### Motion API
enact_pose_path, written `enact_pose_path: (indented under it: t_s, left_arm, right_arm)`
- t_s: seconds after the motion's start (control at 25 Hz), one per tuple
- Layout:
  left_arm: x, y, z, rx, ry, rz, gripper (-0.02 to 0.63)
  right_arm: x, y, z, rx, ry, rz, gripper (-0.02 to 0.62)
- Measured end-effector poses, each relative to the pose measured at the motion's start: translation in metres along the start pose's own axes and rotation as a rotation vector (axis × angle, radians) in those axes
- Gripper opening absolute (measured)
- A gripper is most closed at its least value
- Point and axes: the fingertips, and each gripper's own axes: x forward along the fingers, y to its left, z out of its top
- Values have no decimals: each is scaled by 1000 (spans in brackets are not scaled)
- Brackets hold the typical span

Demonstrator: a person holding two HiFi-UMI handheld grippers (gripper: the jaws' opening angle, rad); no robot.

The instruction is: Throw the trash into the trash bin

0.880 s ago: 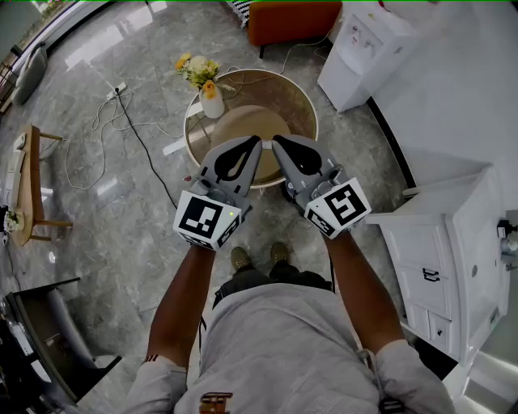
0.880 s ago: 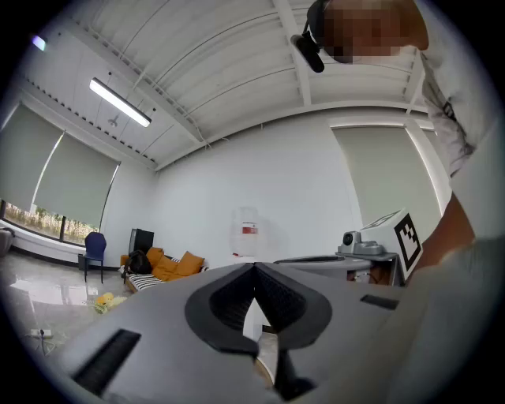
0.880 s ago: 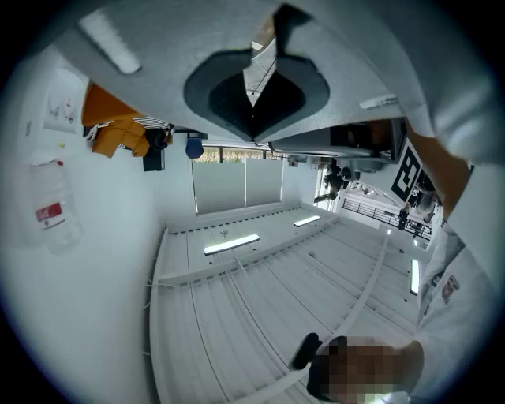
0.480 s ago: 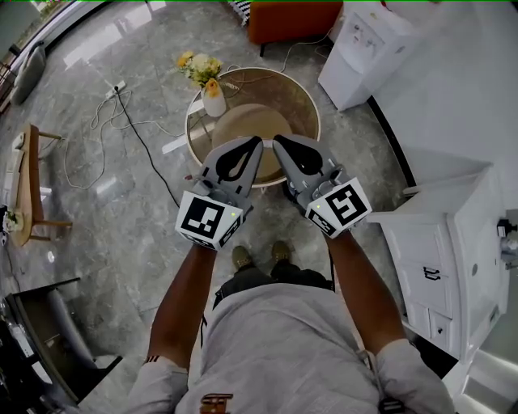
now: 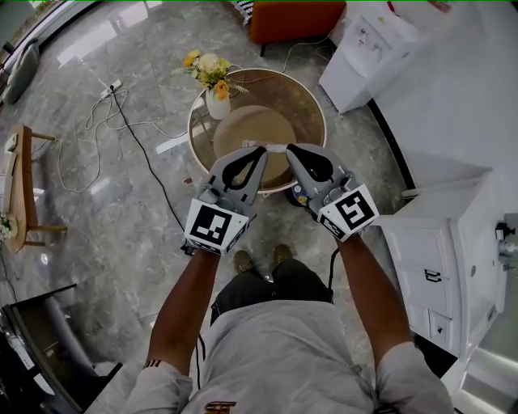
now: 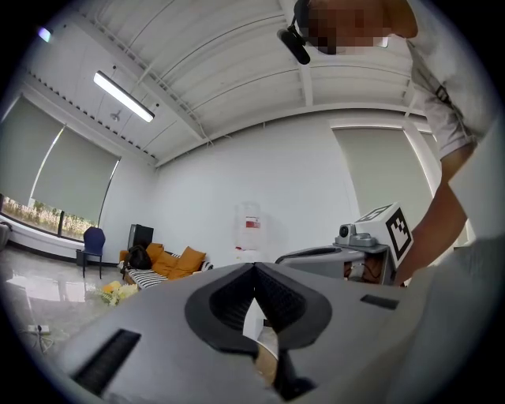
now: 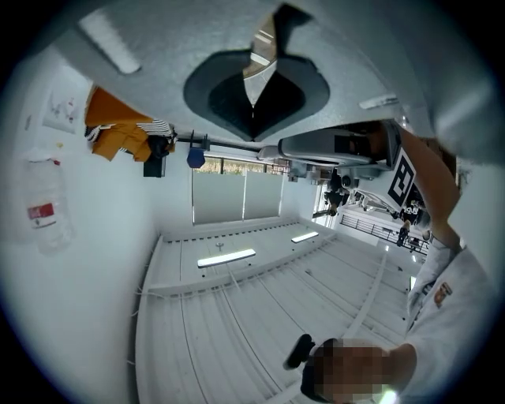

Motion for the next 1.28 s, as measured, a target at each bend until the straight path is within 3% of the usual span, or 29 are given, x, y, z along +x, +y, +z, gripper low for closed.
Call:
enact_pose_path:
  t_s: [0.44, 0.68, 0.88, 1.04, 1.28]
  left_arm:
    - [33, 30, -53, 4, 70, -1, 0]
    - [59, 49, -86, 3, 124, 38, 0]
    - [77, 60, -128, -9, 162, 57, -1]
    - [92, 70, -160, 16, 176, 53, -1]
    - [113, 83, -196, -14, 216, 61, -2]
  right_arm:
    - [23, -33, -57, -49, 87, 41, 2]
    - [38, -53, -101, -97, 173, 104, 2]
    - [42, -69, -151, -166, 262, 171, 2]
    - [51, -82, -194, -175, 312, 216, 2]
    - [63, -101, -251, -184, 405, 244, 3]
